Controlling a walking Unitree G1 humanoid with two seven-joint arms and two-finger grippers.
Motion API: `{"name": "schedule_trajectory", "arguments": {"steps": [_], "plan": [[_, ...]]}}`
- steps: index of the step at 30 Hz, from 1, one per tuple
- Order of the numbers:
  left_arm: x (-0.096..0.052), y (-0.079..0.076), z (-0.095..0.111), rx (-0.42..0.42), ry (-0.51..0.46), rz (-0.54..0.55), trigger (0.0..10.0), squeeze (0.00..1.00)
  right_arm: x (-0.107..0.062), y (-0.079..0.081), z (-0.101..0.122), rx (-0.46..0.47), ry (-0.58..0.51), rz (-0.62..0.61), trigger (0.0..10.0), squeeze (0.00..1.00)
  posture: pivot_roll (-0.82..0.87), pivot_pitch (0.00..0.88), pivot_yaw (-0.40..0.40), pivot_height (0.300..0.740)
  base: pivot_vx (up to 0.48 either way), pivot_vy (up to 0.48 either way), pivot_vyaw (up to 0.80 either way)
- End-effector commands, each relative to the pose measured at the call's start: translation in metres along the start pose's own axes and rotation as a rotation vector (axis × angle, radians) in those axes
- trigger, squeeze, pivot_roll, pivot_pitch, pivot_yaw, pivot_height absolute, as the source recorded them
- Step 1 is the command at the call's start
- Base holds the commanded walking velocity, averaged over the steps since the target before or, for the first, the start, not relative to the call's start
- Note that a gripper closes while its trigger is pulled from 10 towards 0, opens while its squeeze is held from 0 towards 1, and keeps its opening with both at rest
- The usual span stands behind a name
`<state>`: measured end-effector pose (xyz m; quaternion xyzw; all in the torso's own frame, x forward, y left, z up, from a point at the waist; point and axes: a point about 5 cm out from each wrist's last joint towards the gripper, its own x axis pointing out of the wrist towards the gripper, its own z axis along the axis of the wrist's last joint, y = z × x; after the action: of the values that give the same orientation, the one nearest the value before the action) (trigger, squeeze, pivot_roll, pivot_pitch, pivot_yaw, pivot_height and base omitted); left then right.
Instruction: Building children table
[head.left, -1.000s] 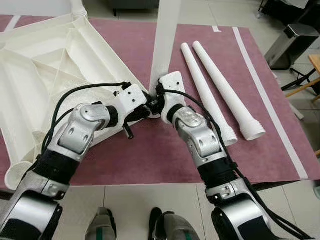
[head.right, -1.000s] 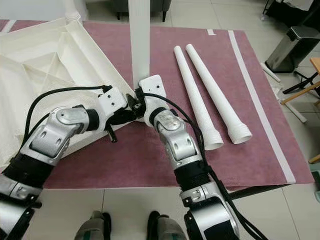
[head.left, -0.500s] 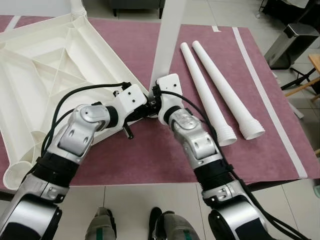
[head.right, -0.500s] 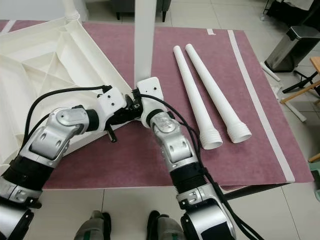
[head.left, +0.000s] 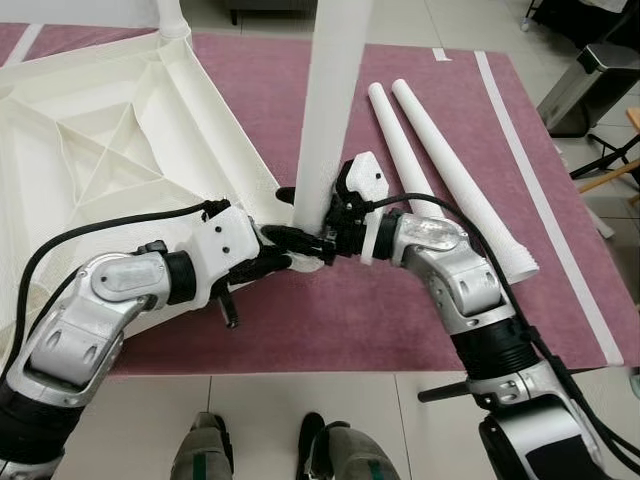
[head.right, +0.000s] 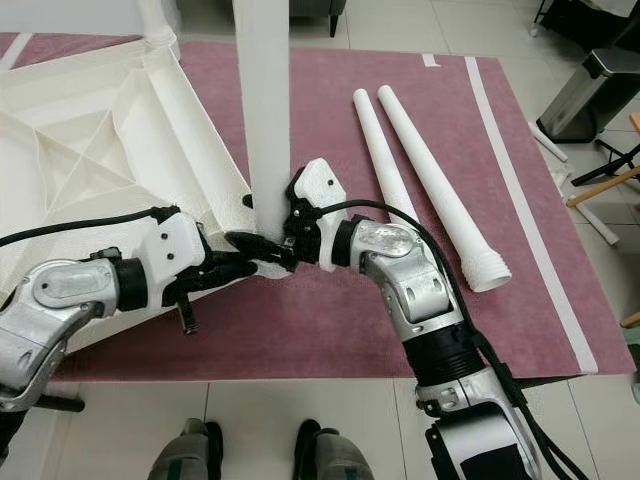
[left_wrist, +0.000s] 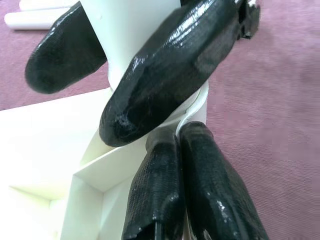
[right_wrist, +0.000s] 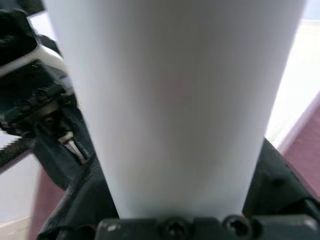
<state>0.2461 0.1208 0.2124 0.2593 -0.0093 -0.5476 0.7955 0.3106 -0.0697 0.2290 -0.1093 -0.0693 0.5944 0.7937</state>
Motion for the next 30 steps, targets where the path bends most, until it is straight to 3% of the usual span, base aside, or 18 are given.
{"name": "schedule_trajectory", "arguments": {"steps": [1, 10, 16, 17, 18, 21, 25, 30], "plan": [[-0.004, -0.011, 0.021, 0.074, -0.089, -0.159, 0.0, 0.00, -0.002, 0.000, 0.002, 0.001, -0.007, 0.022, 0.0, 0.00, 0.16, 0.207, -0.054, 0.740, 0.000, 0.000, 0.00], [0.001, -0.005, 0.016, 0.064, -0.060, -0.085, 0.0, 0.00, 0.005, -0.002, -0.003, 0.041, 0.001, -0.022, 0.0, 0.00, 0.16, 0.208, -0.054, 0.740, 0.000, 0.000, 0.00], [0.014, 0.014, 0.007, 0.053, -0.010, 0.043, 0.0, 0.00, 0.013, -0.005, -0.017, 0.052, 0.069, -0.187, 0.0, 0.00, 0.15, 0.207, -0.053, 0.740, 0.000, 0.000, 0.00], [0.024, 0.027, 0.005, 0.043, 0.006, 0.114, 0.0, 0.00, 0.019, -0.005, -0.026, 0.070, 0.111, -0.300, 0.0, 0.00, 0.15, 0.206, -0.050, 0.740, 0.000, 0.000, 0.00], [0.027, 0.031, 0.005, 0.038, 0.012, 0.136, 0.0, 0.00, 0.021, -0.004, -0.030, 0.078, 0.126, -0.337, 0.0, 0.00, 0.14, 0.207, -0.050, 0.740, 0.000, 0.000, 0.00], [0.029, 0.033, 0.005, 0.034, 0.016, 0.149, 0.0, 0.00, 0.022, -0.004, -0.032, 0.083, 0.133, -0.356, 0.0, 0.00, 0.14, 0.207, -0.050, 0.740, 0.000, 0.000, 0.00], [0.043, 0.053, 0.003, 0.023, 0.051, 0.238, 0.0, 0.00, 0.030, -0.004, -0.050, 0.099, 0.217, -0.533, 0.0, 0.00, 0.14, 0.204, -0.044, 0.740, 0.000, 0.000, 0.00], [0.050, 0.063, 0.003, 0.019, 0.069, 0.281, 0.0, 0.00, 0.034, -0.007, -0.055, 0.112, 0.244, -0.632, 0.0, 0.00, 0.14, 0.202, -0.042, 0.740, 0.000, 0.000, 0.00]]}}
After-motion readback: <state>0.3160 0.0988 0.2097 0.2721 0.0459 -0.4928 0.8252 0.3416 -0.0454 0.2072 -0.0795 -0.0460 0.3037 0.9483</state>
